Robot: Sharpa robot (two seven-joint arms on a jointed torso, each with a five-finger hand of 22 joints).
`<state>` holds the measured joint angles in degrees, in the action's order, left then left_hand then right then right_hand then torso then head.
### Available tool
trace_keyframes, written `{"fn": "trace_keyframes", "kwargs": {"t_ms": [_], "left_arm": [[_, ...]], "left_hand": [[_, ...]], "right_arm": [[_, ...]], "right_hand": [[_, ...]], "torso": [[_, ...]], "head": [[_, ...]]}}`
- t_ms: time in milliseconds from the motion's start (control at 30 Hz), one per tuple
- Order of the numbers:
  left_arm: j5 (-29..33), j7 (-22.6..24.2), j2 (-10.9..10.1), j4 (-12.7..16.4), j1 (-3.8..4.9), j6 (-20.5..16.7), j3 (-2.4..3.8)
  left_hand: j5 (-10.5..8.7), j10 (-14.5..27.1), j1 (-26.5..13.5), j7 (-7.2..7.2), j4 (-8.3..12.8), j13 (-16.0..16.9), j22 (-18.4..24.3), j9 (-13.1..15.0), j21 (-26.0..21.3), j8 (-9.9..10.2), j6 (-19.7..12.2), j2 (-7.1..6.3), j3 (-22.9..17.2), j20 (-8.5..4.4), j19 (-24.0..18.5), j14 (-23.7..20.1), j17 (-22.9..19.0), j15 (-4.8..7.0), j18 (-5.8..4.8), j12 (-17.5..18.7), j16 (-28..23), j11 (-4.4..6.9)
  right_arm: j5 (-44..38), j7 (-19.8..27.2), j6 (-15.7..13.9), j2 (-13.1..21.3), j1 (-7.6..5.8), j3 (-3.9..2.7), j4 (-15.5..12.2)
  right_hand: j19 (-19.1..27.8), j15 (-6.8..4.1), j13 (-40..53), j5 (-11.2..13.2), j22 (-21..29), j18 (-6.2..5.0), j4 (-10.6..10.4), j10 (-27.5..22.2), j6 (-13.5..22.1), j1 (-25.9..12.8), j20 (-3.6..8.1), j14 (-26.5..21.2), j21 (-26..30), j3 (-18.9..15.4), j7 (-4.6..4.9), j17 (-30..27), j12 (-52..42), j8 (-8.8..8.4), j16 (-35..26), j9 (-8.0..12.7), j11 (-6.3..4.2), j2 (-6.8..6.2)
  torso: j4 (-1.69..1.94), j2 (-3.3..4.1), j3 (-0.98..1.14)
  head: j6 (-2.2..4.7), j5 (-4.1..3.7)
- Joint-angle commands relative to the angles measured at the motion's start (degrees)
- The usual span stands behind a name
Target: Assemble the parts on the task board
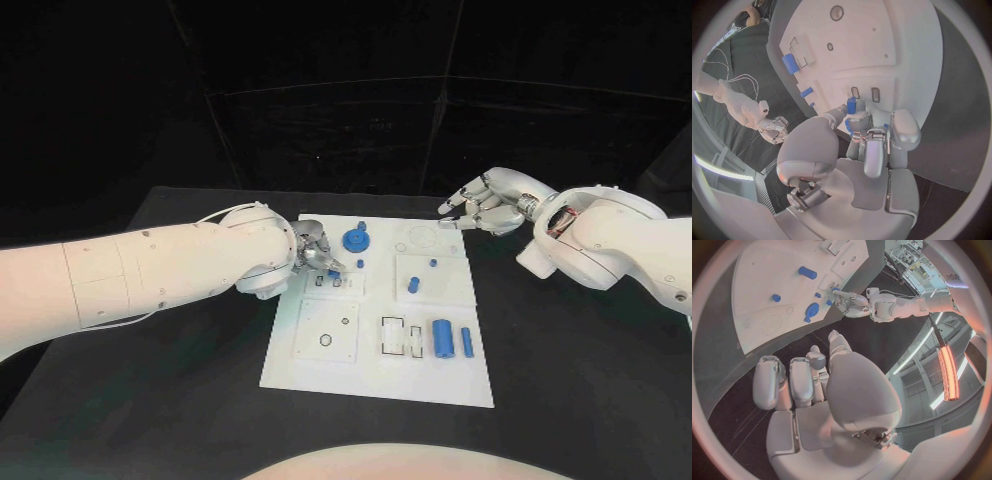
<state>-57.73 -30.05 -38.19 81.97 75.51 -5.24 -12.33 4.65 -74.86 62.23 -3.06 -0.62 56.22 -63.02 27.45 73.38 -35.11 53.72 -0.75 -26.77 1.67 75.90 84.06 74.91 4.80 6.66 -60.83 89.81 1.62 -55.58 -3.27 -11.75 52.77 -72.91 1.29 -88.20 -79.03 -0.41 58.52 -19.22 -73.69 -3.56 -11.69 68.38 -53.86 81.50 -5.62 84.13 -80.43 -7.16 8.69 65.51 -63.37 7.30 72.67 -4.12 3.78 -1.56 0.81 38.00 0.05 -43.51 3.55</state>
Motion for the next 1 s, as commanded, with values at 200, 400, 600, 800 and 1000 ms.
{"fn": "trace_keyframes", "kwargs": {"t_ms": [200,400,600,800,1000], "left_arm": [[-3.32,-0.28,0.43,-0.30,-0.41,0.64,0.04],[-3.45,-0.63,1.06,-0.73,-0.84,1.94,0.04],[-3.47,-0.97,1.10,-0.71,-1.03,2.97,0.04],[-3.48,-1.48,0.75,-0.55,-1.10,4.61,0.04],[-3.48,-1.80,0.64,-0.25,-1.12,6.01,0.05]], "left_hand": [[-0.18,-0.41,0.03,0.33,9.64,0.01,0.11,0.11,-0.26,-0.27,-0.10,-0.04,-10.28,0.10,-0.40,5.94,15.09,-0.04,-0.84,-0.30,0.19,-0.15],[-0.42,-0.41,-0.60,0.38,8.99,-0.19,0.29,0.29,-0.44,-0.46,-0.08,-0.17,-10.63,0.08,-0.50,5.94,15.09,-0.03,-0.81,-0.15,0.19,-0.14],[-0.58,-0.43,-0.76,0.40,8.79,-0.19,0.29,0.35,-0.46,-0.51,-0.09,-0.16,-10.75,0.08,-0.50,5.94,15.09,-0.03,-0.81,-0.16,0.19,-0.13],[-0.61,-0.40,-0.78,0.41,8.77,-0.28,0.32,0.35,-0.49,-0.52,-0.09,-0.17,-10.76,0.08,-0.52,5.94,15.09,-0.03,-0.80,-0.08,0.19,-0.12],[-0.64,-0.36,-0.78,0.42,8.77,-0.37,0.41,0.37,-0.55,-0.53,-0.11,-0.21,-10.79,0.08,-0.57,5.94,15.09,-0.03,-0.79,-0.01,0.19,-0.11]], "right_arm": [[-0.13,0.26,0.29,-0.20,-0.11,-0.03,-0.09],[-0.13,0.14,0.09,-0.36,-0.10,-0.03,0.04],[-0.13,0.06,0.08,-0.38,-0.10,-0.03,0.02],[-0.13,-0.03,-0.05,-0.39,-0.10,-0.03,0.04],[-0.13,-0.05,-0.12,-0.41,-0.10,-0.03,0.09]], "right_hand": [[0.29,-0.40,-0.09,-0.19,0.10,-0.34,-0.07,0.08,-0.18,-0.25,0.09,0.95,0.24,-0.35,-0.15,-0.06,0.36,0.34,-0.37,0.05,-0.20,0.29],[0.30,-0.40,-0.11,-0.17,0.12,-0.35,-0.08,0.08,-0.19,-0.26,0.09,0.95,0.26,-0.37,-0.15,-0.06,0.37,0.34,-0.38,0.05,-0.20,0.29],[0.30,-0.40,-0.11,-0.17,0.12,-0.35,-0.08,0.08,-0.19,-0.26,0.09,0.95,0.26,-0.37,-0.15,-0.06,0.37,0.34,-0.38,0.05,-0.20,0.29],[0.30,-0.40,-0.11,-0.16,0.13,-0.35,-0.09,0.07,-0.19,-0.27,0.09,0.96,0.26,-0.38,-0.15,-0.06,0.37,0.35,-0.37,0.05,-0.20,0.30],[0.32,-0.40,-0.14,-0.13,0.17,-0.36,-0.12,0.07,-0.20,-0.29,0.09,0.97,0.29,-0.41,-0.16,-0.03,0.38,0.36,-0.37,0.04,-0.21,0.35]], "torso": [[-0.01,0.07,-0.02],[-0.04,0.06,0.00],[0.02,0.02,0.05],[0.01,0.06,-0.01],[-0.05,0.05,0.00]], "head": [[-0.07,-0.15],[-0.09,-0.16],[-0.12,-0.45],[-0.11,-0.50],[-0.15,-0.81]]}}
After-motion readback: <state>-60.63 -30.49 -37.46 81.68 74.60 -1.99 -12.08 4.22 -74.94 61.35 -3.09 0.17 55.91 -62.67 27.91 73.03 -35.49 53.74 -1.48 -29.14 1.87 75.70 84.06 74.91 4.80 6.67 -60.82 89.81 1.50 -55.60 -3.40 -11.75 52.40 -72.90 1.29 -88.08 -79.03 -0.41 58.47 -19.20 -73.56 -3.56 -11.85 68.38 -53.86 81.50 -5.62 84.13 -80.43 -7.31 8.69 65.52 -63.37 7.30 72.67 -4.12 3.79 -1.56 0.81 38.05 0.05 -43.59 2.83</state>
